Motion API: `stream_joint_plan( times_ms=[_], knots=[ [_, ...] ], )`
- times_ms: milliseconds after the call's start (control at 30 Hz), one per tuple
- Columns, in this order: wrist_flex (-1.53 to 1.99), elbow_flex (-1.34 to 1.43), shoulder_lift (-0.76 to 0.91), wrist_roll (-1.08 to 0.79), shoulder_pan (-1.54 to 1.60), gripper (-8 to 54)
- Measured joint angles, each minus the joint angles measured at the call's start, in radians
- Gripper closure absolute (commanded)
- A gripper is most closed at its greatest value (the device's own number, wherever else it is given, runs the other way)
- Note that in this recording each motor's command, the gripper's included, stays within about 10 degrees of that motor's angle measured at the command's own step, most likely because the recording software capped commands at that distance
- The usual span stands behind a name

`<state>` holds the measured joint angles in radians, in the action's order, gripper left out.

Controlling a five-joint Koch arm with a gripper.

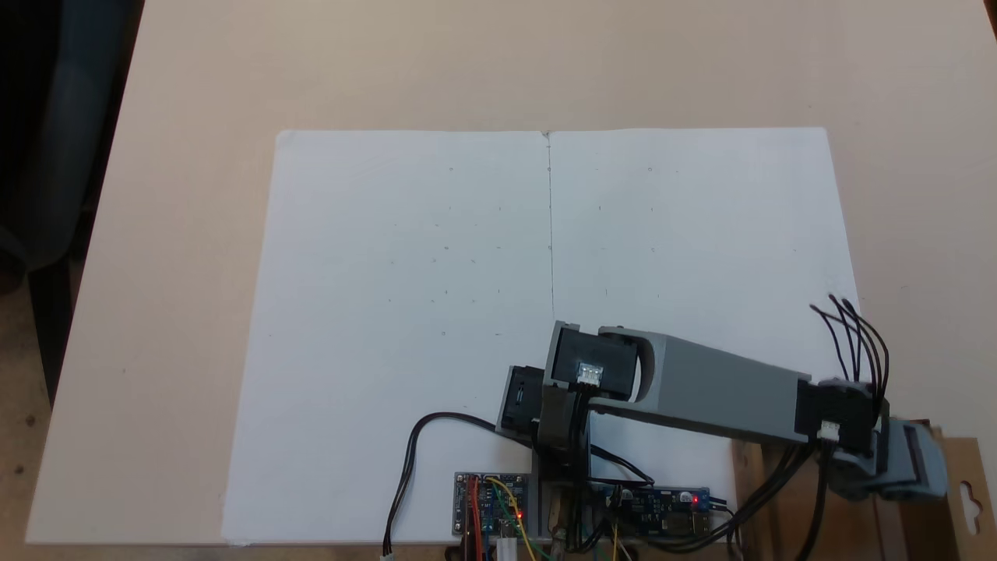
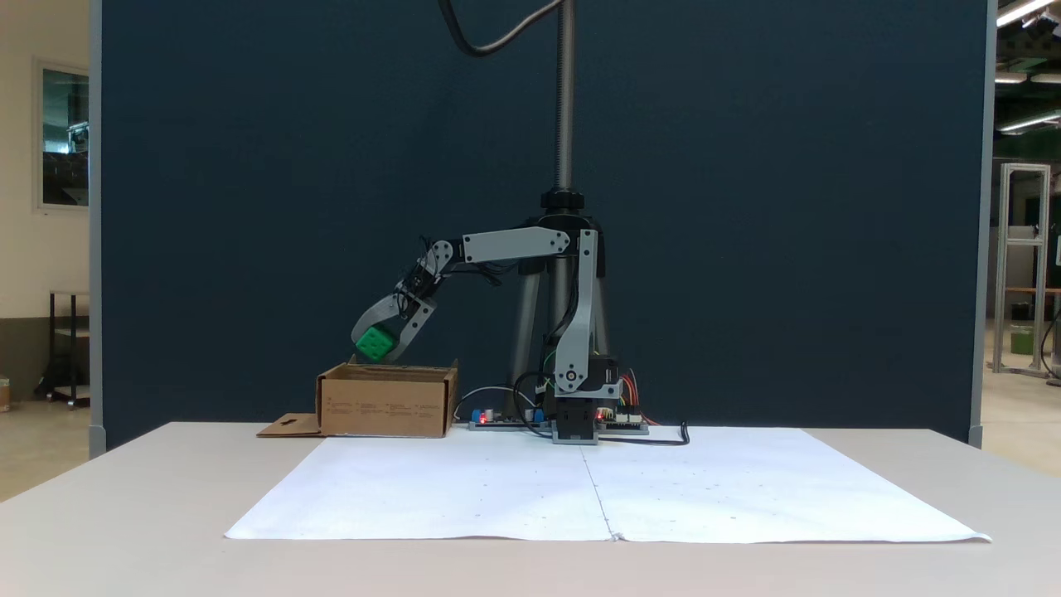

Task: Grasp a green dice and put it in the bin.

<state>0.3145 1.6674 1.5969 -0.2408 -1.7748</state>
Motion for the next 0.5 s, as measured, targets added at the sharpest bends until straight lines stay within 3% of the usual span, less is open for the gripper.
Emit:
stream_joint_plan(
  times_ms=[67,133,267,500],
  knots=[
    [0.002,0.0,-0.005,-0.003,-0.006,30.9],
    [0.02,0.0,-0.018,-0.003,-0.002,16.4],
    [0.051,0.011,-0.031,-0.003,-0.003,2.3],
    [0.052,0.012,-0.037,-0.003,0.023,1.9]
  ],
)
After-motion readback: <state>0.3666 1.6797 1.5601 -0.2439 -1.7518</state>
